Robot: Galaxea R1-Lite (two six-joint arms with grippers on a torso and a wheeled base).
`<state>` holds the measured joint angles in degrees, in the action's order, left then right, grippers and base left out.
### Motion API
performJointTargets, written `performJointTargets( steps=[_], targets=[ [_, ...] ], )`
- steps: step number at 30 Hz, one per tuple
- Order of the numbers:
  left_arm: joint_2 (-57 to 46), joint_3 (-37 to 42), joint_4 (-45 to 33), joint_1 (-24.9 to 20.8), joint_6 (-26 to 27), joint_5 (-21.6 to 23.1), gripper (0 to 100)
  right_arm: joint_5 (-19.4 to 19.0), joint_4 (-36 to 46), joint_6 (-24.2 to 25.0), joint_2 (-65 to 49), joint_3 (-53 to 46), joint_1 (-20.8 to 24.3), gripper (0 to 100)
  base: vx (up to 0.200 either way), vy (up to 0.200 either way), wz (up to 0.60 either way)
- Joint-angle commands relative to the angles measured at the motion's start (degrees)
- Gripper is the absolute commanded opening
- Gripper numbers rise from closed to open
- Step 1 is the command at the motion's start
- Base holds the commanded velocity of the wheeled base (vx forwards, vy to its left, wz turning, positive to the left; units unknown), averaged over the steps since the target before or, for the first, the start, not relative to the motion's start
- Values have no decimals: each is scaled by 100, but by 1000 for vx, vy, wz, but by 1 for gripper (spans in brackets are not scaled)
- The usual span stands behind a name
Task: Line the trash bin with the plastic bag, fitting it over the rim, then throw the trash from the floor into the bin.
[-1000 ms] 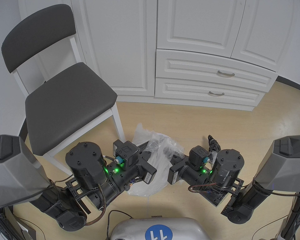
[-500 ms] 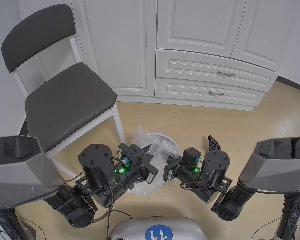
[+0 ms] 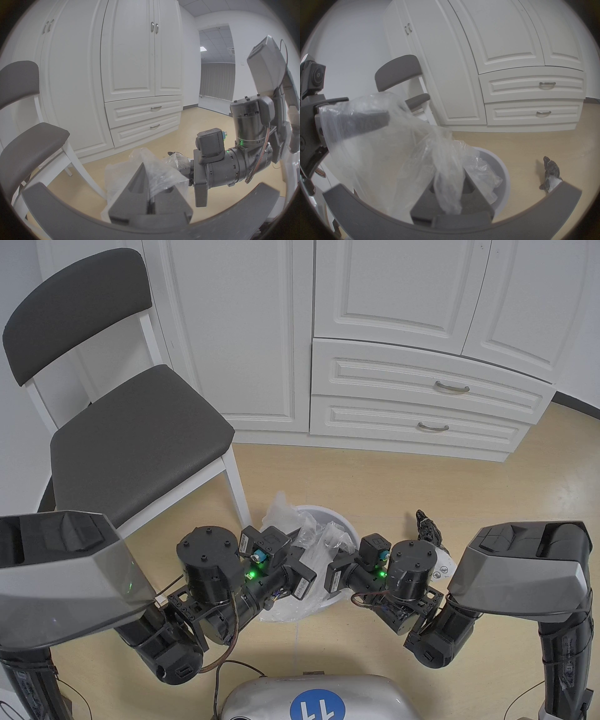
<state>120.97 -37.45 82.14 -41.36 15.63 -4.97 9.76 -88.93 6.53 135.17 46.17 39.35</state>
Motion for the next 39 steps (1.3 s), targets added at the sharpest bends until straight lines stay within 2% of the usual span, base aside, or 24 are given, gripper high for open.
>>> performJointTargets(
  steps=[1, 6, 10, 17, 22, 28, 39],
  targets=[
    [507, -500, -5, 339, -34, 23, 0, -115, -107, 296, 669, 639, -340, 0, 0, 0, 0],
    [1052, -1195, -31, 506, -455, 5, 0, -124, -107, 498, 1082, 1272, -674, 0, 0, 0, 0],
    [1333, -1537, -84, 471, -816, 5, 0, -238, -107, 507, 1231, 1430, -912, 0, 0, 0, 0],
    [1412, -1493, 13, 41, -904, -74, 0, -388, -107, 463, 853, 1184, -1140, 0, 0, 0, 0],
    [1377, -1476, 4, -118, -1167, -83, 0, -563, -107, 463, 458, 938, -1184, 0, 0, 0, 0],
    [1588, -1695, -75, 5, -1308, -74, 0, -581, -107, 463, 405, 894, -1211, 0, 0, 0, 0],
    [2212, -2443, -234, 304, -1950, -4, 0, -581, -107, 463, 396, 956, -1272, 0, 0, 0, 0]
  ],
)
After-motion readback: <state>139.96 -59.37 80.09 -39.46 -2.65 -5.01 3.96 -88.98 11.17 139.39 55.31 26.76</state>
